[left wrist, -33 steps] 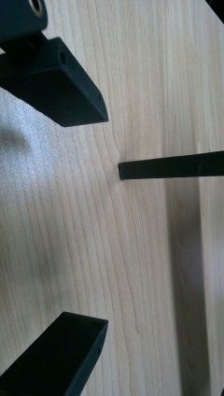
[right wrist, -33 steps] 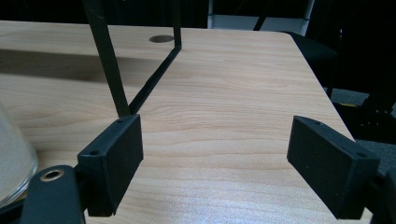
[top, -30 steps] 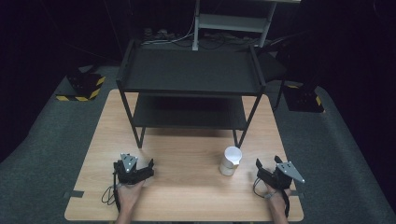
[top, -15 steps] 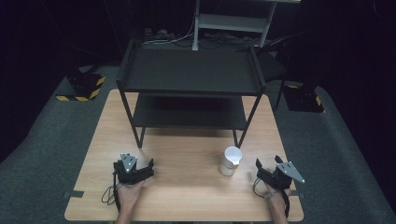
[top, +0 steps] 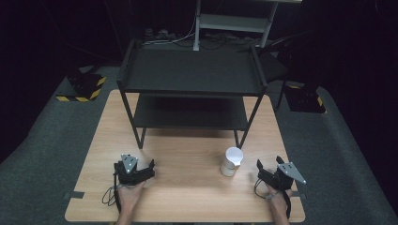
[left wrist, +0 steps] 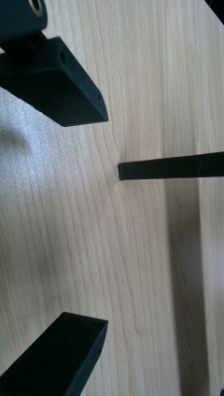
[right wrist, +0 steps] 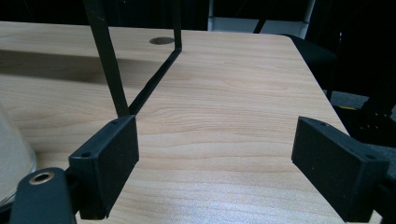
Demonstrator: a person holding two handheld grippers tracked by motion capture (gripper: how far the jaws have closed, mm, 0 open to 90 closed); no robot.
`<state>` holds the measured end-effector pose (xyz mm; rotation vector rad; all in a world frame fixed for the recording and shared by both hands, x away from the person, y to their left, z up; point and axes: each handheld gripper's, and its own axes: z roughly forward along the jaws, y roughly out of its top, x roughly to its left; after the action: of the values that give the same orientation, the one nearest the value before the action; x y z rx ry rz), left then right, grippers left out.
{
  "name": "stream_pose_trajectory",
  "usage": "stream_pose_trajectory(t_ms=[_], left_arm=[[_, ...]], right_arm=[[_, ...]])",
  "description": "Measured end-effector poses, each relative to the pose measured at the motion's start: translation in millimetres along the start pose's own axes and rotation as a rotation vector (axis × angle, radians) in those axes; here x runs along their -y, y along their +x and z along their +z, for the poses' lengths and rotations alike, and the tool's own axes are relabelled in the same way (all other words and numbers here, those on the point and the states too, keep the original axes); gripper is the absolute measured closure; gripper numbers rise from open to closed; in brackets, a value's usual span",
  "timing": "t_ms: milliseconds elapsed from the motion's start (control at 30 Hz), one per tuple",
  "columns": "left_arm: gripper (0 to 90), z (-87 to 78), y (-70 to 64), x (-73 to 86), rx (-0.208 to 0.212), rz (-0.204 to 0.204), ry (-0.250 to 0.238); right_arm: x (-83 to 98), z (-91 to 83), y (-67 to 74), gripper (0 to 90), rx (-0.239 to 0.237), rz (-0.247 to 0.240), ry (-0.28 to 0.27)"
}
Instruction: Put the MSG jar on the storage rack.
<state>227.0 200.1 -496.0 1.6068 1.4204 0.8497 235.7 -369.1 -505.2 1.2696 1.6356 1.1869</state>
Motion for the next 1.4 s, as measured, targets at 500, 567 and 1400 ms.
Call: stream_pose_trajectory(t_ms=[500,567,1400], left_arm=[[3.2,-0.1,-0.1,0.1,0.000,0.001,-0.001],[3.2,-0.1,-0.4,0.0,-0.001,0.004,0.000],[3.1,-0.1,-0.2,0.3,0.002,0.003,-0.001]], right_arm=[[-0.2,0.0,0.3,13.9,0.000,-0.001,0.001],[-0.1,-0.1,0.2,13.9,0.000,-0.002,0.001],[2.8,-6.1,-5.1,13.7,-0.071,-0.026,-0.010]])
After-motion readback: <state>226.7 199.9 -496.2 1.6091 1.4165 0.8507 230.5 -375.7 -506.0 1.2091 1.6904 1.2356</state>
